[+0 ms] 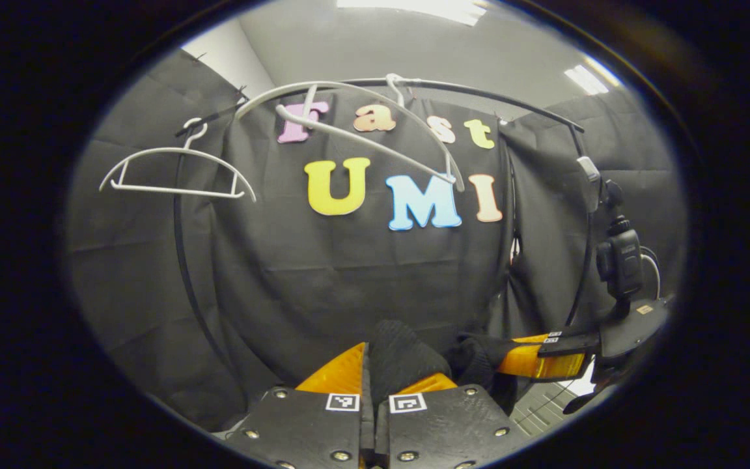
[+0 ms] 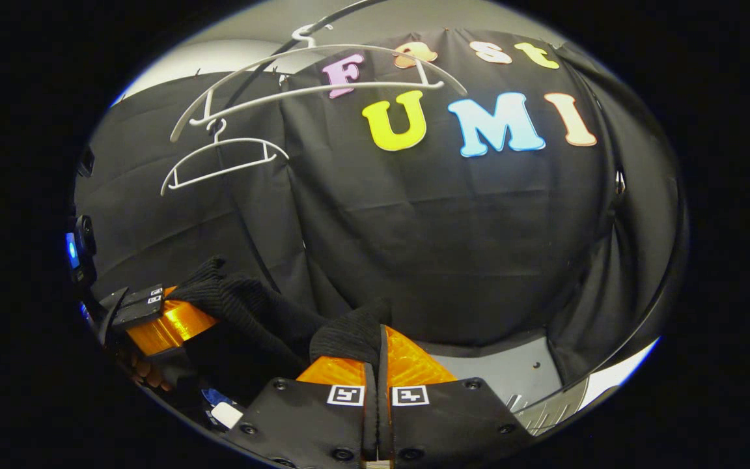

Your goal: Grasp the clothes on the hanger with both hands and then place them into the laundry hamper below.

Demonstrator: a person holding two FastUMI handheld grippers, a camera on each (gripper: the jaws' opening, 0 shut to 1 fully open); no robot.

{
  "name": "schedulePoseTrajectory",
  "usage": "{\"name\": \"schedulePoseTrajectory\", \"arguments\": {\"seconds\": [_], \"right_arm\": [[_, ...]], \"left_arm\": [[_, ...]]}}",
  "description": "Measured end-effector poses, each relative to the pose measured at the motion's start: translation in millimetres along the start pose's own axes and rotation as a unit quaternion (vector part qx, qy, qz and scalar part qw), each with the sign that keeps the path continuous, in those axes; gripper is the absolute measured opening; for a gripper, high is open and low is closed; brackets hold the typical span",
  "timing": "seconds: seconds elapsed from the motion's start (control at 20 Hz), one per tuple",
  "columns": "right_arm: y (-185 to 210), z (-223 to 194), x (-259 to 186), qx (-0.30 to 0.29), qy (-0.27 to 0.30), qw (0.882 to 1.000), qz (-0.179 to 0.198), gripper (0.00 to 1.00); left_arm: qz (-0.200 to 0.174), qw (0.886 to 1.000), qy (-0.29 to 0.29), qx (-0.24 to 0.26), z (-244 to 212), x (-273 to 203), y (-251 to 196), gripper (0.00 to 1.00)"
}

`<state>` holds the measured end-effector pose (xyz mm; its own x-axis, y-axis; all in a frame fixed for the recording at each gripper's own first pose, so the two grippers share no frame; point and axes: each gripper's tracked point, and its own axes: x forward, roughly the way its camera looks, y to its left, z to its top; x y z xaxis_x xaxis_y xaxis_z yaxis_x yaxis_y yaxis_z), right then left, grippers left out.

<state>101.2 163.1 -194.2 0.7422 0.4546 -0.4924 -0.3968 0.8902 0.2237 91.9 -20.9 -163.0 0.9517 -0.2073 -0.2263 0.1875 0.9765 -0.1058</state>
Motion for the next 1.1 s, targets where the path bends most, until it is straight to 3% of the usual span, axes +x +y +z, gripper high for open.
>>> {"name": "schedulePoseTrajectory", "arguments": {"seconds": [0.55, 0.9, 1.1], "right_arm": [[-20.2, -121.9, 7.2, -0.007, 0.093, 0.994, -0.052, 0.02], [-32.7, -185.3, 12.0, -0.009, 0.174, 0.982, -0.077, 0.06], [-36.8, -210.3, 7.5, -0.013, 0.214, 0.972, -0.092, 0.1]], "left_arm": [[0.015, 0.991, 0.136, 0.005, -167.9, -16.8, 13.0, 0.02], [0.032, 0.966, 0.255, 0.005, -244.4, -16.5, 15.0, 0.03], [0.04, 0.955, 0.294, 0.009, -262.4, -19.0, 11.3, 0.05]]}}
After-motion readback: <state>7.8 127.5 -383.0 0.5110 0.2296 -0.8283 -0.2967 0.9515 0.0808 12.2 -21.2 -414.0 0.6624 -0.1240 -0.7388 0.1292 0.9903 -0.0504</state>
